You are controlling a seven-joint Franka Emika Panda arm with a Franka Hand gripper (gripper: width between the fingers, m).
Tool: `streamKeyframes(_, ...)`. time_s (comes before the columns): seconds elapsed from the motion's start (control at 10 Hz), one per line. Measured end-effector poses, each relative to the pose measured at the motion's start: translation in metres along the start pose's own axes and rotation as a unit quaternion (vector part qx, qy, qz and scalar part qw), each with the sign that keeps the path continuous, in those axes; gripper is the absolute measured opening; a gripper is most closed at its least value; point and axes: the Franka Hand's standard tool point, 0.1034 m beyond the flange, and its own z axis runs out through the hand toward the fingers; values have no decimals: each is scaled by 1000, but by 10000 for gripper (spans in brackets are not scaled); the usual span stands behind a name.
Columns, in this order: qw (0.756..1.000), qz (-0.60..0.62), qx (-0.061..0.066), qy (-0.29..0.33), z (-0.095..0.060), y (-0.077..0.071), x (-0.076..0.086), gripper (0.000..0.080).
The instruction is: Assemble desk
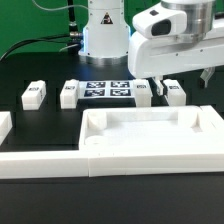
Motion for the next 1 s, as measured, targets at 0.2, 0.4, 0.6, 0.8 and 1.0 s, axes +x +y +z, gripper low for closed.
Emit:
streamKeyframes(0.2, 999, 2, 1, -44, 4, -2, 0, 648)
streamKeyframes(0.4, 993, 3, 1, -120, 5, -1, -3, 648)
streamKeyframes(0.6, 987, 3, 1, -163, 7, -1, -7, 648)
streamKeyframes(0.8, 961, 16, 1, -275, 12, -4, -15, 648)
streamKeyframes(1.0, 947, 11, 3, -322, 16, -6, -7, 648)
